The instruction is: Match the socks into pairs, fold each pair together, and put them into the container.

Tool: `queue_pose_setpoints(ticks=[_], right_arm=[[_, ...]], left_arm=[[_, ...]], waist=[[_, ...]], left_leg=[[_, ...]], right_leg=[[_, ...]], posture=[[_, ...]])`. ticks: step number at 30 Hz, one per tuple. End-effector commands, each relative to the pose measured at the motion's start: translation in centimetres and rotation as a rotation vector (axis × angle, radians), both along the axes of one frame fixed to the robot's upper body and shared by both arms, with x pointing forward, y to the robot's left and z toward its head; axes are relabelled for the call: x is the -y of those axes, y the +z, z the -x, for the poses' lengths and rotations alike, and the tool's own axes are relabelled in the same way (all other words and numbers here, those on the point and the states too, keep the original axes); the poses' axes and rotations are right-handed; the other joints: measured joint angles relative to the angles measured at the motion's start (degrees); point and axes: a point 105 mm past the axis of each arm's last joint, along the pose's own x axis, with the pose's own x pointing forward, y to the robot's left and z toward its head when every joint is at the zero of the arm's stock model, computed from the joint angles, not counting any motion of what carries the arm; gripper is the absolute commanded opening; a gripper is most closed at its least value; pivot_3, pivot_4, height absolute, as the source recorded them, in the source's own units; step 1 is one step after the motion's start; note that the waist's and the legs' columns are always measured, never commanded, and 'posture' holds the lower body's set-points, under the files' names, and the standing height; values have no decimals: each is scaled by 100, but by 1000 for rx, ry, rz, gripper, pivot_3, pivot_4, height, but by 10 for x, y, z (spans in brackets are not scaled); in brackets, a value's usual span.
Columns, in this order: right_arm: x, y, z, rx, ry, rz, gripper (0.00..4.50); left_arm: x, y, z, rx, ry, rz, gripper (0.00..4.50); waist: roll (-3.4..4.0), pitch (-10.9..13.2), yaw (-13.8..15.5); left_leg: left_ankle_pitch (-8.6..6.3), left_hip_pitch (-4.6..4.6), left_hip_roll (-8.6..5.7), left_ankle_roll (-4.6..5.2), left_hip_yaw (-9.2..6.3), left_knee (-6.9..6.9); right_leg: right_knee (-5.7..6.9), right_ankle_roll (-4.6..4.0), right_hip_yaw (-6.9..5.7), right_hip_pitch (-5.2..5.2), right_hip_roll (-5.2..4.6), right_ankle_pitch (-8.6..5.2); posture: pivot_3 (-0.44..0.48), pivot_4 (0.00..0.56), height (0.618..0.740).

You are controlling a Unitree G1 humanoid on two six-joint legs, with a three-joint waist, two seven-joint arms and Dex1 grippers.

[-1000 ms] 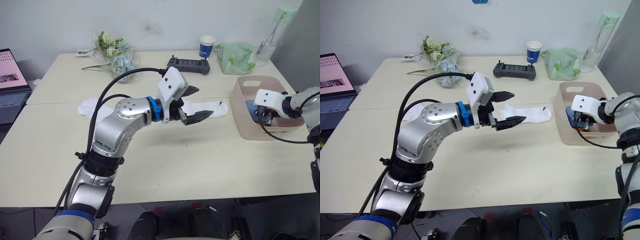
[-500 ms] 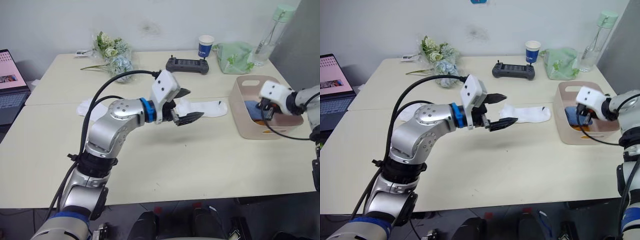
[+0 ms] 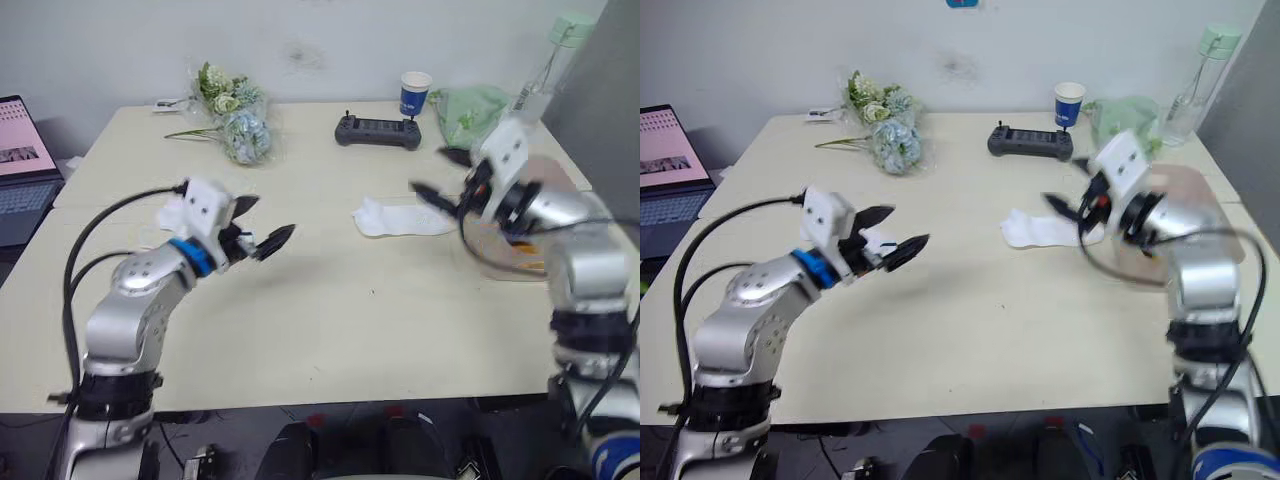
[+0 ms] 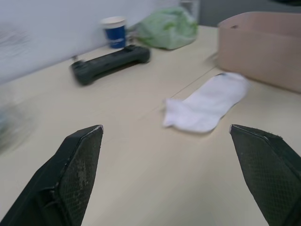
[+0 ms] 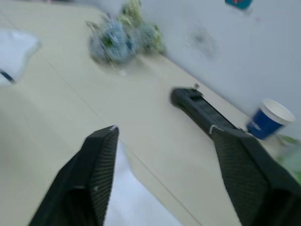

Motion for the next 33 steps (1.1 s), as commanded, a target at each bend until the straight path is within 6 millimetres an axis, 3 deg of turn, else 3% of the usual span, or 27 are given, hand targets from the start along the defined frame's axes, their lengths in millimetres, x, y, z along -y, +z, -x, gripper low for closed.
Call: queue_pose_setpoints(ticks=[1,7,10,13,22,28,32,33], right_arm=[[-8,-11,21,63,-8,9,4484],[-16,-73,52,-42,47,50,4484],[-15,-85,56,-52,25,49,4484],[-19,-88,61,-72,45,21,4484],[-32,-83,65,-90,153,28,4484],[-38,-81,57,-74,125,11,4484],[-38,-79,54,-64,100,2,4484],[-37,-78,54,-62,95,1,4498]], left_arm=[[-20,2,15,79,87,-21,4500],[-49,-48,48,-11,233,-15,4500],[-51,-67,62,-69,247,-17,4500],[-52,-70,64,-78,254,-7,4500],[-70,-55,18,-22,287,-90,4500],[-64,-73,-26,-106,250,-180,4500],[-59,-80,-38,-124,222,-214,4500],[-59,-83,-42,-142,228,-212,4307]], waist=[[0,0,38],[1,-1,30],[1,-1,24],[1,-1,24],[-1,-2,23],[-4,-3,11],[-5,-3,-4],[-5,-3,-4]], left_leg=[[0,0,-4,0,-3,3],[-2,22,-8,3,-6,17],[-1,29,-6,2,-5,0],[-1,37,-4,3,-7,-1],[-1,38,-3,2,-14,-3],[-1,37,-2,2,-18,-7],[-1,32,-3,1,-18,-6],[-1,32,-3,1,-18,-7]], right_leg=[[1,0,-2,3,-4,0],[-1,4,-3,34,-5,2],[-3,4,-2,34,-3,2],[-1,3,-4,40,1,3],[-5,2,-9,44,32,3],[-5,2,-12,40,36,3],[-6,2,-10,34,35,3],[-5,2,-9,31,35,3]], posture=[[0,150,740],[0,150,740],[0,150,740],[0,150,740],[0,150,740],[0,150,740],[0,150,740],[0,150,740]])
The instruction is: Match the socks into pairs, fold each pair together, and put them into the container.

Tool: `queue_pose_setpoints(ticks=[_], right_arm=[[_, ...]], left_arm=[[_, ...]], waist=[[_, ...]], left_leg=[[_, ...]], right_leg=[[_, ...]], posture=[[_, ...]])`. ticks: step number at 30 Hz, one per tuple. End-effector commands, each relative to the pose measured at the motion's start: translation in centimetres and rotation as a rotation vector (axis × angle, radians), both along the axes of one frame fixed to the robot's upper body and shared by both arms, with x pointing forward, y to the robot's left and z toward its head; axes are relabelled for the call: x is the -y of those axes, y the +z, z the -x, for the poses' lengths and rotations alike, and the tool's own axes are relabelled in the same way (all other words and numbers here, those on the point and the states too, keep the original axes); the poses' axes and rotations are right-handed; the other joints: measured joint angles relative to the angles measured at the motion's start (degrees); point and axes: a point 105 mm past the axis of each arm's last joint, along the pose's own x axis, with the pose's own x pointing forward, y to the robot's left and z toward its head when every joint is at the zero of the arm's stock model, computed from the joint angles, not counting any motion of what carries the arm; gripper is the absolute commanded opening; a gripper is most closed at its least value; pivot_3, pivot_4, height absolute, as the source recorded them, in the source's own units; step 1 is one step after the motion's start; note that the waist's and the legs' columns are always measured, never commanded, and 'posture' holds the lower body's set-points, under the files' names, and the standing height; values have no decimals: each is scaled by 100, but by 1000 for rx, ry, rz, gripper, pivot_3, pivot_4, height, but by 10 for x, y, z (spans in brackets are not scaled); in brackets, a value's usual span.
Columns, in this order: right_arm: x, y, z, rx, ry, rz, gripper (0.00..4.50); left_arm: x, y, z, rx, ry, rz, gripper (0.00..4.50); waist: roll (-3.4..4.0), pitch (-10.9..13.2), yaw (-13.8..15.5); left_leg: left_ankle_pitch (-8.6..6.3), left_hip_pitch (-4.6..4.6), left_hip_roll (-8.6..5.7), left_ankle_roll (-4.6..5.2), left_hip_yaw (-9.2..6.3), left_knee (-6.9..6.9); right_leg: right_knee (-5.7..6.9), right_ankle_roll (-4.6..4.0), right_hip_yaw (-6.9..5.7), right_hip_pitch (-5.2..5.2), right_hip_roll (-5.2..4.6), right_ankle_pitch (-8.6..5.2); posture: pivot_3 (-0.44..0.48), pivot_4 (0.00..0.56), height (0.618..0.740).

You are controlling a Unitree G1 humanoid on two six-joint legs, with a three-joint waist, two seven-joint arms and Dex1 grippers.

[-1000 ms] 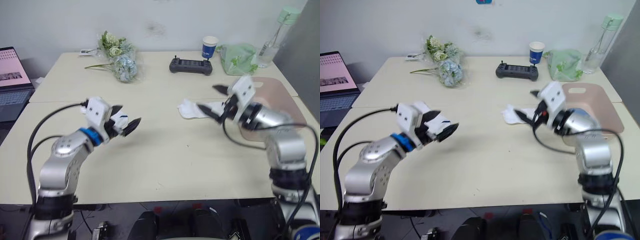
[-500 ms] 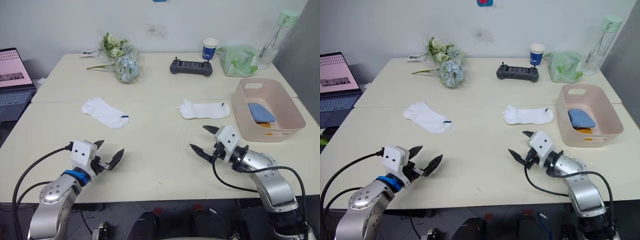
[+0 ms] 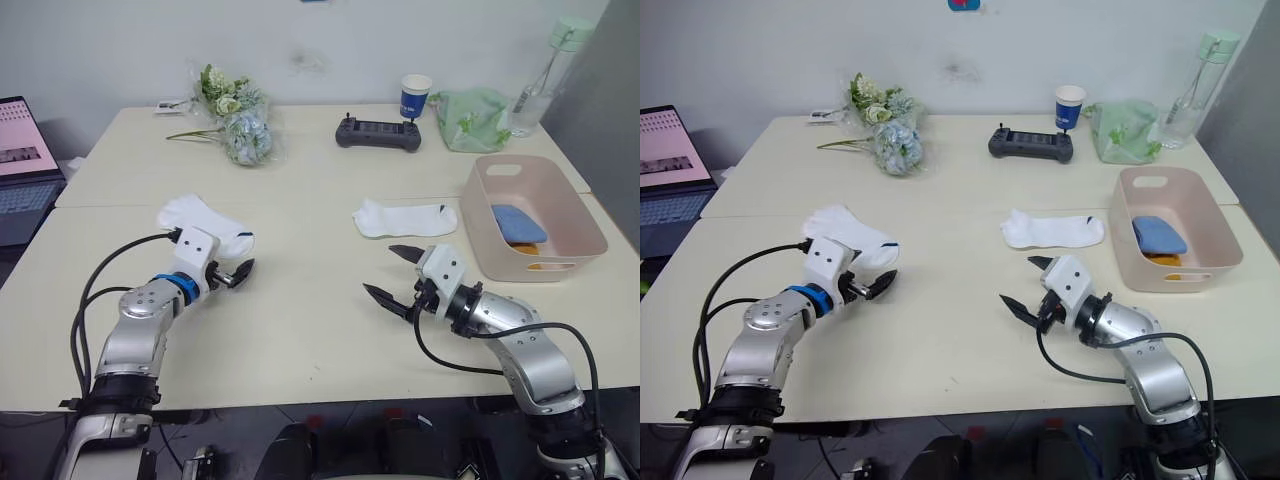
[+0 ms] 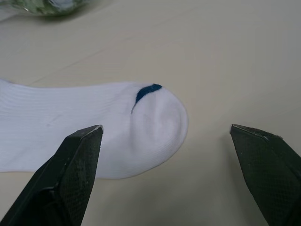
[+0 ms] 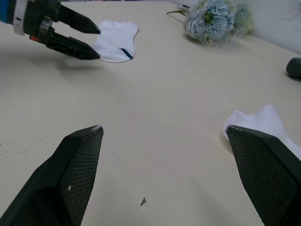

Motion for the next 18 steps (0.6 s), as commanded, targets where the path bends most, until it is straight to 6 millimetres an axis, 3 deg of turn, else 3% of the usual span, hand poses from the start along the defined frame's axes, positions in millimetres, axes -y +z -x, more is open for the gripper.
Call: queue_pose_setpoints(ticks=[1,7,14,18], right_arm=[[1,14,-2,53,-18,-17,4500],[2,16,-3,58,-25,-12,4500],[3,18,-2,57,-33,-18,4500],[9,16,-1,47,-42,-11,4500]], left_arm=[[1,2,-11,3,-7,-16,4091],[6,2,-24,2,10,14,2378],[7,2,-11,3,2,54,56],[17,12,19,-31,-94,81,16]], waist=[[0,0,6],[0,0,4],[0,0,-22],[0,0,-45]], left_leg=[[0,1,0,0,-3,0],[1,2,-2,-1,-11,4],[0,3,-1,-1,-11,3],[0,1,0,-1,-13,0]], right_leg=[[1,0,-1,0,0,0],[7,0,-5,4,1,0],[9,0,0,1,0,0],[6,0,2,0,-14,0]], posture=[[0,150,740],[0,150,740],[0,150,740],[0,150,740]])
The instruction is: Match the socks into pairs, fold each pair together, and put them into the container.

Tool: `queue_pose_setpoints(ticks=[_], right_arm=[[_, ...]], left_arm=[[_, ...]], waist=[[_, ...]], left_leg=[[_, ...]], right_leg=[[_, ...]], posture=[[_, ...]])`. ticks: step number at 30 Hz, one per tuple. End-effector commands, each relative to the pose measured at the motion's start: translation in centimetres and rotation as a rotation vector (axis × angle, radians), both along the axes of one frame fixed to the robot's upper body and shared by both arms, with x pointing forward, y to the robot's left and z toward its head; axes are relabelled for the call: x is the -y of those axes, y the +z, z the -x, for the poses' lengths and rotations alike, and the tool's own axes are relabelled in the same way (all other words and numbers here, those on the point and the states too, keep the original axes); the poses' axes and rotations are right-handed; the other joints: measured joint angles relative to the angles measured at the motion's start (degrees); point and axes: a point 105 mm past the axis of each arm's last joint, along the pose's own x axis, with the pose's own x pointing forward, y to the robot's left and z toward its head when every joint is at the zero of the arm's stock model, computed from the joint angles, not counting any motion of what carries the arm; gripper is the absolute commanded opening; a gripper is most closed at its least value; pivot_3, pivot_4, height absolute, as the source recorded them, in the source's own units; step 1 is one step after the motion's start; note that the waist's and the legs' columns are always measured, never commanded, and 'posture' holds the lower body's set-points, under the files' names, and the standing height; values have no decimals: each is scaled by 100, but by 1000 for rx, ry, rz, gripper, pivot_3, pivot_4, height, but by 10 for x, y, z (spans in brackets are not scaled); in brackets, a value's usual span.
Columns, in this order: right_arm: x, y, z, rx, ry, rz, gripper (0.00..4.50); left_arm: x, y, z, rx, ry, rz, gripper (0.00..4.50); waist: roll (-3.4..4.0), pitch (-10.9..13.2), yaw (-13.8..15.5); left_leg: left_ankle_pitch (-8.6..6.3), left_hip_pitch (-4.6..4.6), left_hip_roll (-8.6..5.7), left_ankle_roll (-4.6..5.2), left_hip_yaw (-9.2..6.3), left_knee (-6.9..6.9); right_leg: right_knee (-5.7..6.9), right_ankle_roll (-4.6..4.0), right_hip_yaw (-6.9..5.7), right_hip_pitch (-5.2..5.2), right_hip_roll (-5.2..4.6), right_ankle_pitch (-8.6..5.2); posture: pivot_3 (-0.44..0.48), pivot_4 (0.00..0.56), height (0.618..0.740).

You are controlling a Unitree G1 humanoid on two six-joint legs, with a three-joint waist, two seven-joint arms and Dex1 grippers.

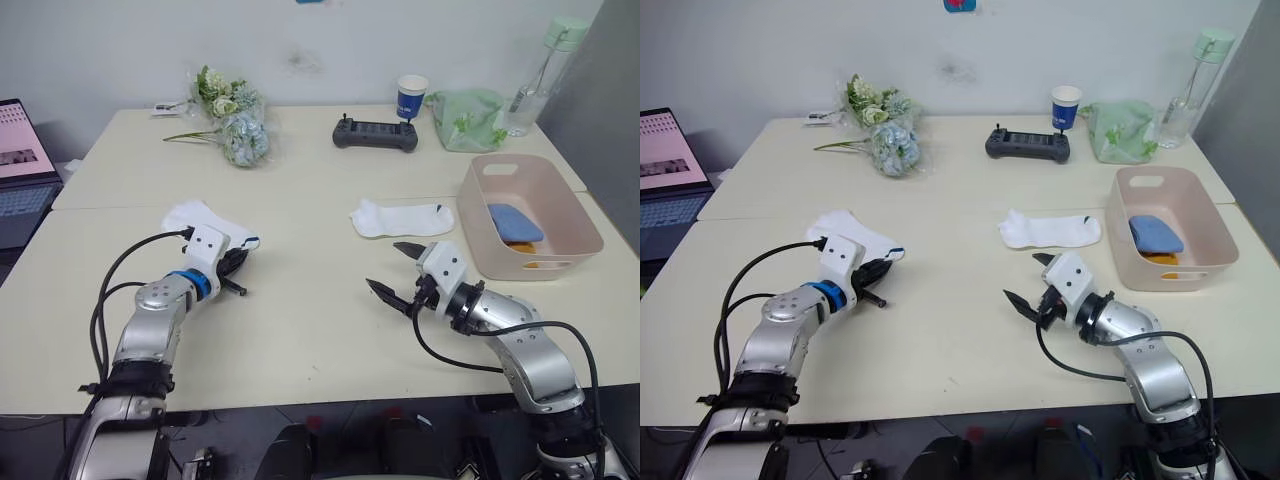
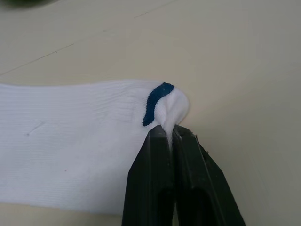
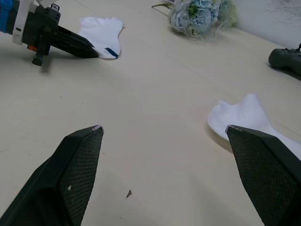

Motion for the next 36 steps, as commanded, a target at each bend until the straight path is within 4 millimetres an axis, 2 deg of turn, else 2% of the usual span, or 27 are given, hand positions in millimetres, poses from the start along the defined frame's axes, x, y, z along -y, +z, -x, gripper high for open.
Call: queue_pose_setpoints(ticks=[1,3,6,8,13,15,19,23,26,29,30,33,36], right_arm=[[6,15,3,46,-4,-19,4500],[11,15,1,42,-14,-19,4500],[18,16,-2,38,-24,-14,4500],[23,18,-6,35,-29,-10,4500],[32,22,-16,35,-67,-29,4500],[35,23,-17,32,-80,-37,4500],[44,18,-17,25,-107,-10,4500],[48,14,-12,-8,-121,-29,4500],[46,3,-4,-76,-96,-39,4500],[40,-5,3,-133,-68,-46,4500],[36,-8,7,-150,-47,-42,4500],[23,-16,19,-196,22,-22,4500],[9,-24,29,-239,83,6,4500]], left_arm=[[14,18,27,-14,-114,33,16],[31,18,46,-65,-193,75,16],[75,14,77,-158,-384,130,16],[105,13,86,-194,-478,183,16],[163,17,82,-237,-621,293,16],[178,15,77,-248,-641,302,16],[192,16,70,-244,-679,316,1037],[176,35,74,-228,-705,355,2332],[143,48,65,-187,-642,338,3306],[109,54,46,-116,-530,271,4309],[97,55,37,-90,-481,247,4488],[66,51,18,-43,-387,145,4488],[49,42,2,-14,-312,53,4488]], waist=[[0,0,-15],[1,0,-3],[0,0,50],[1,0,82],[-1,0,69],[-1,0,61],[0,0,12],[0,0,12],[0,0,12],[0,0,30],[0,0,45],[0,0,52],[0,0,51]], left_leg=[[0,-3,2,0,0,-1],[0,-4,0,0,1,-6],[0,-4,1,0,-2,-5],[0,-2,-3,1,-1,-3],[0,-2,-4,1,3,4],[0,0,-1,1,6,2],[0,2,6,1,20,-3],[0,1,10,1,17,-3],[0,2,11,1,15,-3],[0,2,10,1,14,-3],[0,2,9,1,15,-3],[0,2,6,0,14,-1],[0,1,5,0,10,-3]], right_leg=[[-4,0,1,-4,0,0],[-5,0,1,-3,-5,0],[-7,0,1,3,-6,0],[-8,0,1,11,-7,0],[-5,0,-7,16,13,0],[-5,0,-7,15,16,0],[-5,0,2,10,21,0],[-5,0,3,8,23,0],[-5,-1,3,8,23,0],[-6,-1,3,8,23,0],[-7,-1,3,9,23,-1],[-8,-1,2,10,22,0],[-11,-1,-1,9,21,0]], posture=[[0,150,740],[0,150,740],[0,150,740],[0,150,740],[0,150,740],[0,150,740],[0,150,740],[0,150,740],[0,150,740],[0,150,740],[0,150,740],[0,150,740],[0,150,740]])
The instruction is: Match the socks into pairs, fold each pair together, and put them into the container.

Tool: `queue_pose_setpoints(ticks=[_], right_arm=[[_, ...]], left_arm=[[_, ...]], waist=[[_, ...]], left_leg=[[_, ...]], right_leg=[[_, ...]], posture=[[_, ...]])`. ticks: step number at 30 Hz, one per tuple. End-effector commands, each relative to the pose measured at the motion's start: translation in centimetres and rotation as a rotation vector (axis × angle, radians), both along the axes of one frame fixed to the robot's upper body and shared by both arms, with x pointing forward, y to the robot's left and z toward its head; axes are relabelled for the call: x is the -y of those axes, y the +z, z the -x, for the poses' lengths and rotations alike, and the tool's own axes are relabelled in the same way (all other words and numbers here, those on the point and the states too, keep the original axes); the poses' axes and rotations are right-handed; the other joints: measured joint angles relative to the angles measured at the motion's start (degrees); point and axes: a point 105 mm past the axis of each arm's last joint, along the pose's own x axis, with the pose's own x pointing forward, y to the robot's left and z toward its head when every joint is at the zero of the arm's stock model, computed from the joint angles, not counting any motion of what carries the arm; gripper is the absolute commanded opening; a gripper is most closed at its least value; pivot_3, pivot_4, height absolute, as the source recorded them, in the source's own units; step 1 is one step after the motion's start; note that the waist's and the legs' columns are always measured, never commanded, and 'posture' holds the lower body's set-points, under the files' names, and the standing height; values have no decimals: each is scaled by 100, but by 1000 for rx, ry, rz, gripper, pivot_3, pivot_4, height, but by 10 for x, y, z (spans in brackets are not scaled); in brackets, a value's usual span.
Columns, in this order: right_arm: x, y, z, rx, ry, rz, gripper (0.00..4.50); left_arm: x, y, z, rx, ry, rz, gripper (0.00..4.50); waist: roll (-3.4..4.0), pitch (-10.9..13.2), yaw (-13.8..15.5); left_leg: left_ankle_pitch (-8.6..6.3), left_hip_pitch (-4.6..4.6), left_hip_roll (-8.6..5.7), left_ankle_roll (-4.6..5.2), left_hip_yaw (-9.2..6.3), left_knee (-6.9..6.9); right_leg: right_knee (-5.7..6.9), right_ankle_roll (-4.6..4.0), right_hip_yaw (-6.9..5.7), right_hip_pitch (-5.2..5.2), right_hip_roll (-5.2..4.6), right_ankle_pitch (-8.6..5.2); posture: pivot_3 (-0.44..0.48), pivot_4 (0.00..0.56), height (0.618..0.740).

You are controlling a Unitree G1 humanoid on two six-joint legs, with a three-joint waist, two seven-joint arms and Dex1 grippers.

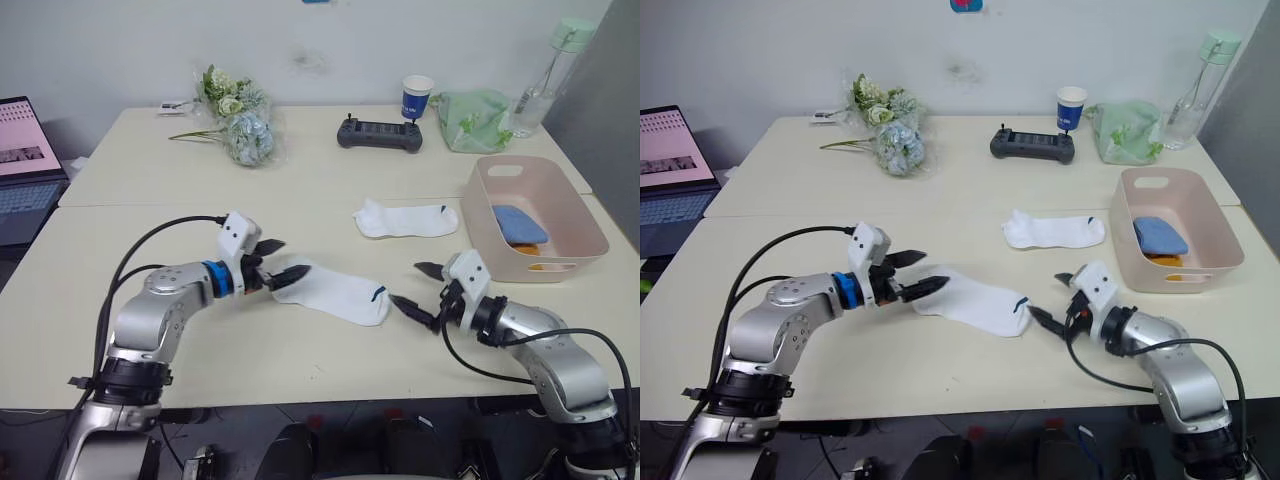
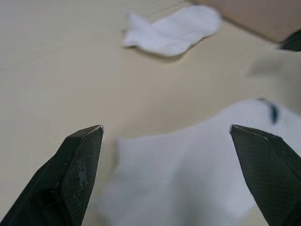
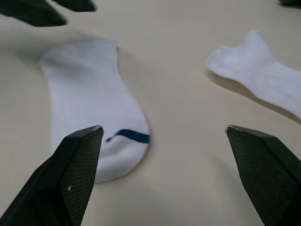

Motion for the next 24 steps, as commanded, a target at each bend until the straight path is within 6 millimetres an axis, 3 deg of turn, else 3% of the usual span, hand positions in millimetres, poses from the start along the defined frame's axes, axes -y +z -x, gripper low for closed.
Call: queue_pose_setpoints(ticks=[1,4,7,17,19,24], right_arm=[[-18,1,11,-9,85,20,4500],[-21,-8,8,-15,83,92,4500],[-20,-14,2,2,75,157,3847],[-24,-20,0,4,99,174,194],[-22,-18,-7,17,75,168,0],[-15,-10,-25,52,39,167,0]], left_arm=[[-14,-1,-18,83,72,-92,4488],[-13,-12,-21,70,59,-126,4488],[-9,-23,-17,30,24,-132,3863],[-10,-31,0,-28,-23,-132,584],[-11,-31,5,-39,-17,-118,33],[-12,-32,21,-76,-1,-97,33]], waist=[[0,0,0],[0,0,-2],[0,0,-6],[0,0,-13],[0,0,-20],[0,0,-24]], left_leg=[[0,-2,0,0,-1,0],[0,-3,-3,0,-4,3],[0,-6,-4,0,-5,3],[0,-4,-1,0,-10,2],[0,-4,-1,0,-11,2],[0,-2,-1,0,-11,1]], right_leg=[[-1,0,-1,-1,0,0],[1,0,-2,-1,-1,0],[2,0,0,-5,-1,0],[4,0,-3,-5,0,0],[4,0,-3,-4,0,0],[5,0,-1,-5,0,0]], posture=[[0,150,740],[0,150,740],[0,150,740],[0,150,740],[0,150,740],[0,150,740]])
